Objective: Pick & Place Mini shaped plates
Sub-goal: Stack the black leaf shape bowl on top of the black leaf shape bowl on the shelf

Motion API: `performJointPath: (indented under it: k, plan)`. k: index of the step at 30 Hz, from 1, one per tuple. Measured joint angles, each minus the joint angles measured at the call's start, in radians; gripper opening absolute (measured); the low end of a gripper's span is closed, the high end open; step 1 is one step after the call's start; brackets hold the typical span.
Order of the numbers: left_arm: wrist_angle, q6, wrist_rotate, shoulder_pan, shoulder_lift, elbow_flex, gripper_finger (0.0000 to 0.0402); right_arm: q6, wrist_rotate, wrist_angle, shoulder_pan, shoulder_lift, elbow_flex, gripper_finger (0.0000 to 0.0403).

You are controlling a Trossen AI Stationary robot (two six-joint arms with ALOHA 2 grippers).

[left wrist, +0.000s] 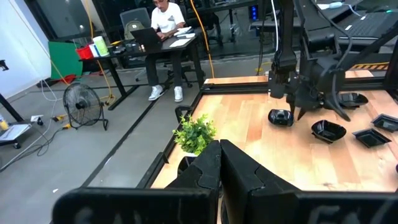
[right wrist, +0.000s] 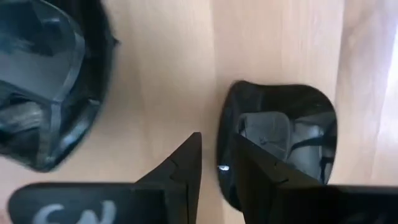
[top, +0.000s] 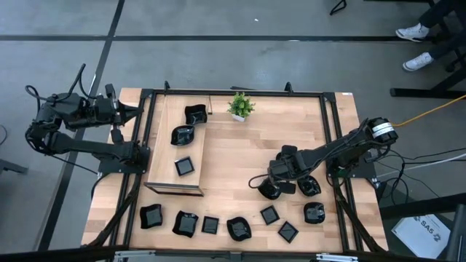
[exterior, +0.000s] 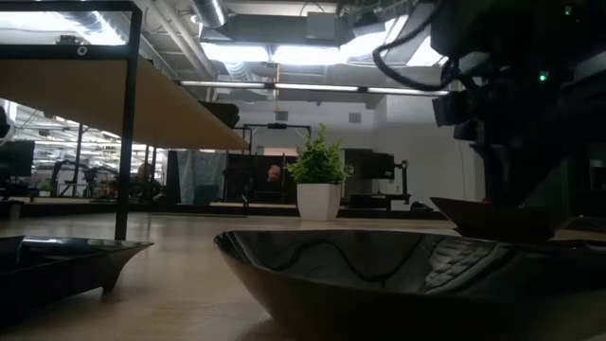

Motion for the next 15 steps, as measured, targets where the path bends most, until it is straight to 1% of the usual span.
performJointPath:
  k: [8, 12, 15]
  plan:
    - [0.0, 0.0, 0.0, 0.0, 0.0, 0.0, 0.0004, -0.001, -0.001, 0.044, -0.011, -0.001, -0.057, 0.0085]
    - [0.0, 0.0, 0.0, 0.0, 0.0, 0.0, 0.0004, 0.004, 0.021, 0.049, -0.011, -0.001, -0.065, 0.0084]
    - [0.0, 0.0, 0.0, 0.0, 0.0, 0.0, 0.0004, 0.003, 0.021, 0.05, -0.017, -0.001, -0.065, 0.0071]
